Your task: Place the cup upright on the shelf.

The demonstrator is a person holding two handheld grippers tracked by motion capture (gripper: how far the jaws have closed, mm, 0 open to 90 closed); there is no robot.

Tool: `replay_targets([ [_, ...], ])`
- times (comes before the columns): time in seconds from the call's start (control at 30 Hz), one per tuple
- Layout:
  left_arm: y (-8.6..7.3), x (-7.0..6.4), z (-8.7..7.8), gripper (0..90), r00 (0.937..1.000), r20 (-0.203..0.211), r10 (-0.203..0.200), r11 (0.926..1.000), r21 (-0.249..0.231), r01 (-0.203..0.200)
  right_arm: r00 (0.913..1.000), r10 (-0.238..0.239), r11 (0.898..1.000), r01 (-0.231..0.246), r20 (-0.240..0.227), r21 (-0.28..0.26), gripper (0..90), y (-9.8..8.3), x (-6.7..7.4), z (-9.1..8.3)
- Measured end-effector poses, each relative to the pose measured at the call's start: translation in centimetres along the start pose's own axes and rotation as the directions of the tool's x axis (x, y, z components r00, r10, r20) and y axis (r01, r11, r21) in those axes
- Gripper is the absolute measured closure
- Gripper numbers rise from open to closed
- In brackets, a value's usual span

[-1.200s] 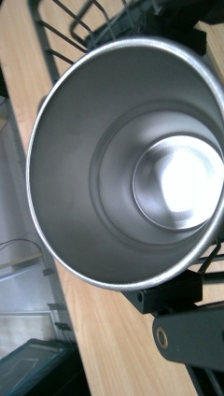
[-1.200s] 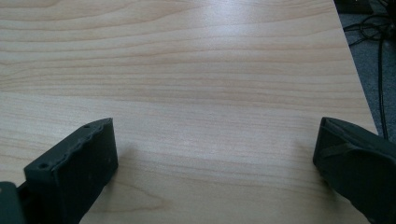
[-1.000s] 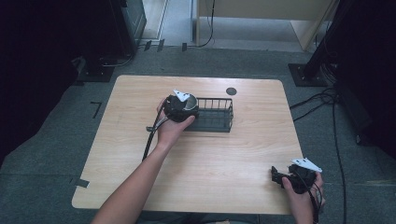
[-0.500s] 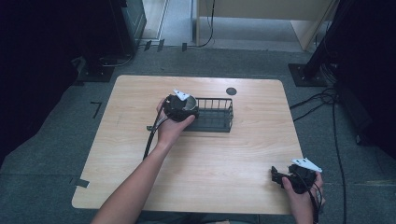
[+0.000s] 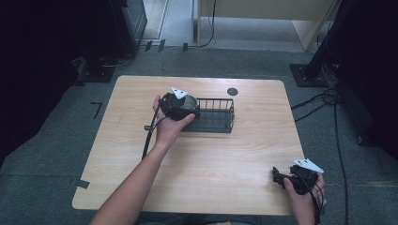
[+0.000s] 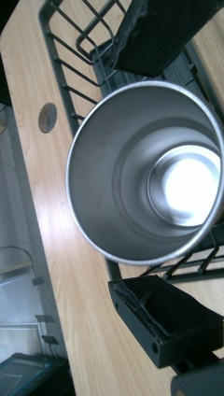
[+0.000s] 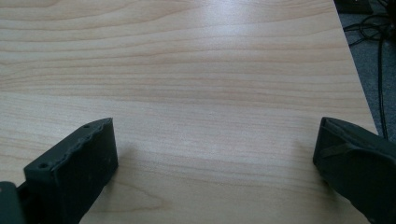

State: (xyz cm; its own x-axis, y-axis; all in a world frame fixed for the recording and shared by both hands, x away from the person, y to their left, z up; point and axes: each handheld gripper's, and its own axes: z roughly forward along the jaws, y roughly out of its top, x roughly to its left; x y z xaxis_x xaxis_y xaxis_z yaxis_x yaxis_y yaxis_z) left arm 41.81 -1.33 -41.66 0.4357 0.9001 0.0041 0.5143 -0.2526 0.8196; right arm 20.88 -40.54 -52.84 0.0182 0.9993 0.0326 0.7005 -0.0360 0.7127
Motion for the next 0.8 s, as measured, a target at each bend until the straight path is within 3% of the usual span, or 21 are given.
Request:
replay_targets([
  [0.4,0.6,0.6,-2.9,0.0,0.9994,0.032,-0.010,0.9991,-0.041,0.012,1.0000,0.000,1.000,0.000,0.000,0.000,0.0,0.0,0.0,0.0],
  [0.8,-0.8,1.5,-5.2,0.0,0.9994,0.023,-0.026,0.9979,-0.058,0.027,1.0000,0.000,1.000,0.000,0.000,0.000,0.0,0.0,0.0,0.0],
])
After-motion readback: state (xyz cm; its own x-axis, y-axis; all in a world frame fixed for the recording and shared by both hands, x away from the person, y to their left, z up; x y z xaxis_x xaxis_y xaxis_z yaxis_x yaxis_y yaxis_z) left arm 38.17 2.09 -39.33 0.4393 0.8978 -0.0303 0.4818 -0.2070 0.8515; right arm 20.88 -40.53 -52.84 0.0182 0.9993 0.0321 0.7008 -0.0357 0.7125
